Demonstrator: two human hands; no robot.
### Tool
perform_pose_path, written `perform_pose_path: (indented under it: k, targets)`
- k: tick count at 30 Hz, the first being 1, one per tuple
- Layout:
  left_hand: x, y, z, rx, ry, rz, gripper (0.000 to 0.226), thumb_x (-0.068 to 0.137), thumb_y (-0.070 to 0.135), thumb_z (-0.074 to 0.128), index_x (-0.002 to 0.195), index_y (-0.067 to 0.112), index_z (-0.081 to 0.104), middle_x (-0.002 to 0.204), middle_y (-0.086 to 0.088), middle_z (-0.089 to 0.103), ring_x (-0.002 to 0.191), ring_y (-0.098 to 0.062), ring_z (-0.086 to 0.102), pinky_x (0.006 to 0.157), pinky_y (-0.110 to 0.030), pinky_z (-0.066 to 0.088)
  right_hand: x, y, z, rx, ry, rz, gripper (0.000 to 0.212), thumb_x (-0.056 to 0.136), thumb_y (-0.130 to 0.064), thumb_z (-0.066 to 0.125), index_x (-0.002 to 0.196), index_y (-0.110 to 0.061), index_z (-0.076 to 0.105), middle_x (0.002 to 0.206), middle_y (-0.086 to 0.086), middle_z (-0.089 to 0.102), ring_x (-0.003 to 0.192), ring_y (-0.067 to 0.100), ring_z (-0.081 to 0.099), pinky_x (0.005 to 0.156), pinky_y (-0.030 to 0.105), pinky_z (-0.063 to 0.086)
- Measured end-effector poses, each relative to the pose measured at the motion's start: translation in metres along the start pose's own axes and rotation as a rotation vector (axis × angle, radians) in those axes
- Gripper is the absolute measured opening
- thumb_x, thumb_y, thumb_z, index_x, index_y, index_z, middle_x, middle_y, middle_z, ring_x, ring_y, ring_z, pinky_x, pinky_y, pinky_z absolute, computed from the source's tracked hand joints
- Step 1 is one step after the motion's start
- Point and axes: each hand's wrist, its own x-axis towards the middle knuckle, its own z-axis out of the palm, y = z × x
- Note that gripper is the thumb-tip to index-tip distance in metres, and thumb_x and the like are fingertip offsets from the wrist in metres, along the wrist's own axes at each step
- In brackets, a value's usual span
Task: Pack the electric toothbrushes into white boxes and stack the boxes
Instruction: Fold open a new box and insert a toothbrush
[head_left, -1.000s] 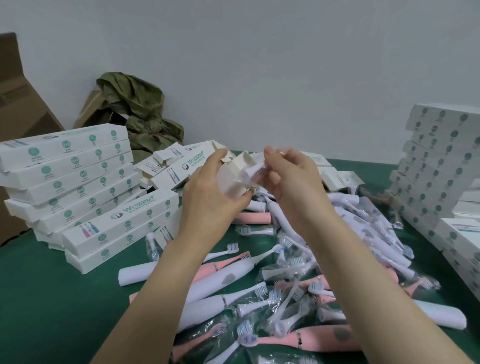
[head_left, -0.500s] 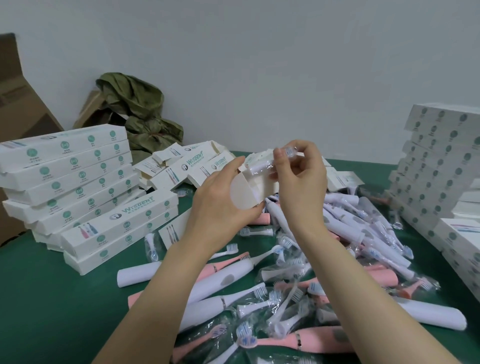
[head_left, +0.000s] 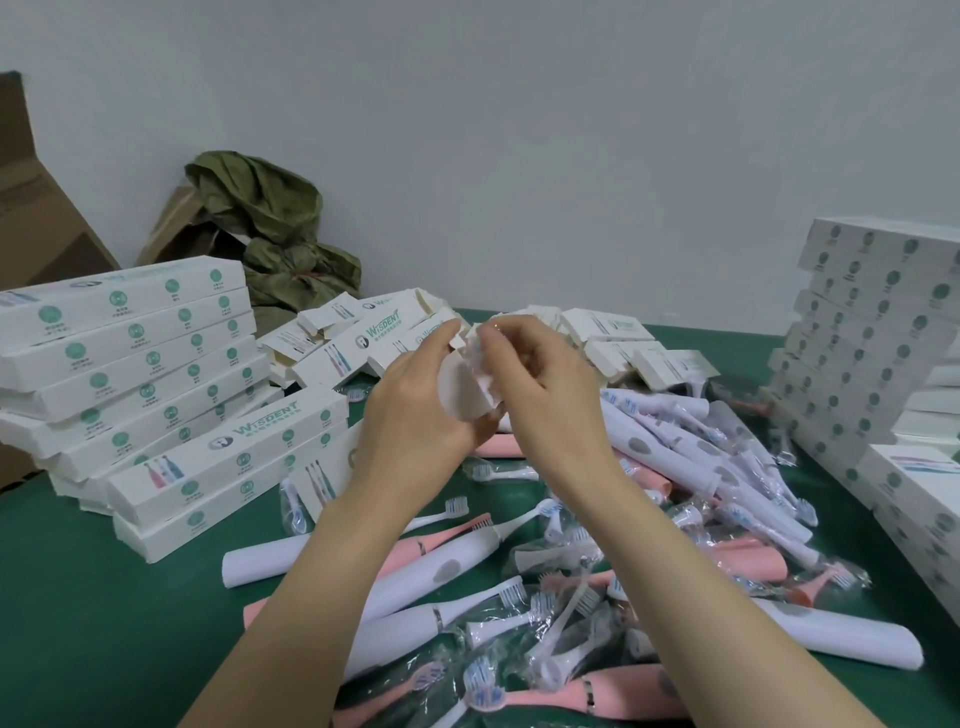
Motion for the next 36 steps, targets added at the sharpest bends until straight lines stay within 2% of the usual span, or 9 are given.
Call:
perform_pose_path:
  k: [2, 6, 12, 16, 19, 23, 29, 33, 36]
  targets:
    - [0.001, -0.001, -0.002, -0.011, 0.049, -0.006, 0.078, 0.065, 0.027, 0.082, 0.135, 0.023, 0.050, 0.122, 0.000, 0.062, 0.113, -0.018, 0.052, 0.084, -0.012, 0.029, 0.001, 0.000, 0.000, -0.048, 0.022, -0.009, 0.010, 0.092, -0.027, 0.057, 0.093, -0.026, 0.067, 0.087, -0.005, 0.060, 0.081, 0.001, 0.054, 0.079, 0.024, 0.044]
    - [0.001, 0.001, -0.004, -0.040, 0.083, -0.014, 0.077, 0.063, 0.026, 0.082, 0.133, 0.026, 0.052, 0.115, 0.003, 0.063, 0.109, -0.015, 0.055, 0.088, -0.015, 0.034, 0.001, -0.004, -0.002, -0.063, 0.090, -0.035, 0.010, 0.089, -0.016, 0.062, 0.098, -0.021, 0.064, 0.080, -0.014, 0.062, 0.074, 0.003, 0.057, 0.071, 0.018, 0.046]
    - [0.000, 0.005, -0.007, -0.071, 0.071, 0.000, 0.076, 0.061, 0.039, 0.058, 0.134, 0.022, 0.051, 0.121, 0.000, 0.063, 0.113, -0.017, 0.055, 0.092, -0.022, 0.037, 0.002, 0.000, 0.001, -0.469, -0.269, -0.272, 0.032, 0.092, -0.005, 0.040, 0.109, -0.009, 0.068, 0.106, 0.006, 0.056, 0.101, 0.023, 0.044, 0.087, 0.026, 0.032]
    - [0.004, 0.004, -0.010, -0.026, 0.134, -0.008, 0.076, 0.065, 0.032, 0.081, 0.133, 0.020, 0.051, 0.115, -0.004, 0.064, 0.107, -0.023, 0.056, 0.092, -0.027, 0.040, 0.011, -0.002, -0.014, -0.122, -0.132, -0.065, 0.037, 0.084, 0.005, 0.045, 0.102, -0.017, 0.068, 0.094, -0.011, 0.059, 0.079, -0.003, 0.049, 0.072, 0.009, 0.037]
    - [0.007, -0.002, -0.016, -0.047, 0.207, -0.049, 0.073, 0.068, 0.029, 0.083, 0.132, 0.019, 0.051, 0.116, -0.003, 0.063, 0.108, -0.022, 0.057, 0.094, -0.036, 0.045, 0.022, 0.010, -0.034, -0.160, -0.004, 0.123, 0.028, 0.088, -0.001, 0.049, 0.088, -0.024, 0.065, 0.083, -0.017, 0.061, 0.065, 0.000, 0.051, 0.064, 0.017, 0.042]
    - [0.007, -0.007, -0.021, -0.100, 0.285, -0.096, 0.073, 0.068, 0.031, 0.082, 0.133, 0.021, 0.050, 0.116, 0.004, 0.060, 0.107, -0.008, 0.053, 0.086, -0.013, 0.036, 0.009, 0.036, -0.027, -0.519, -0.375, 0.255, 0.016, 0.088, -0.008, 0.055, 0.095, -0.016, 0.066, 0.096, -0.002, 0.066, 0.086, 0.013, 0.060, 0.081, 0.027, 0.049]
    - [0.004, -0.005, -0.018, -0.064, 0.254, -0.073, 0.074, 0.067, 0.028, 0.083, 0.133, 0.018, 0.051, 0.117, -0.003, 0.063, 0.108, -0.022, 0.057, 0.095, -0.040, 0.046, -0.012, 0.066, 0.008, -0.856, -0.751, 0.120, 0.028, 0.093, -0.010, 0.050, 0.121, -0.013, 0.053, 0.113, 0.009, 0.062, 0.099, 0.025, 0.058, 0.084, 0.037, 0.049]
    - [0.007, -0.003, -0.018, -0.059, 0.249, -0.059, 0.074, 0.068, 0.028, 0.083, 0.133, 0.017, 0.050, 0.115, -0.005, 0.063, 0.107, -0.024, 0.057, 0.094, -0.042, 0.046, -0.007, 0.071, 0.009, -0.837, -0.737, 0.038, 0.028, 0.096, -0.013, 0.044, 0.121, -0.013, 0.057, 0.107, 0.008, 0.062, 0.085, 0.022, 0.057, 0.069, 0.031, 0.047]
    - [0.005, -0.003, -0.018, -0.050, 0.235, -0.070, 0.074, 0.068, 0.028, 0.084, 0.133, 0.018, 0.050, 0.116, -0.001, 0.062, 0.108, -0.023, 0.057, 0.095, -0.042, 0.045, 0.004, 0.056, -0.001, -0.605, -0.402, 0.075, 0.023, 0.097, -0.016, 0.048, 0.114, -0.016, 0.062, 0.101, 0.001, 0.062, 0.073, 0.008, 0.050, 0.059, 0.018, 0.035]
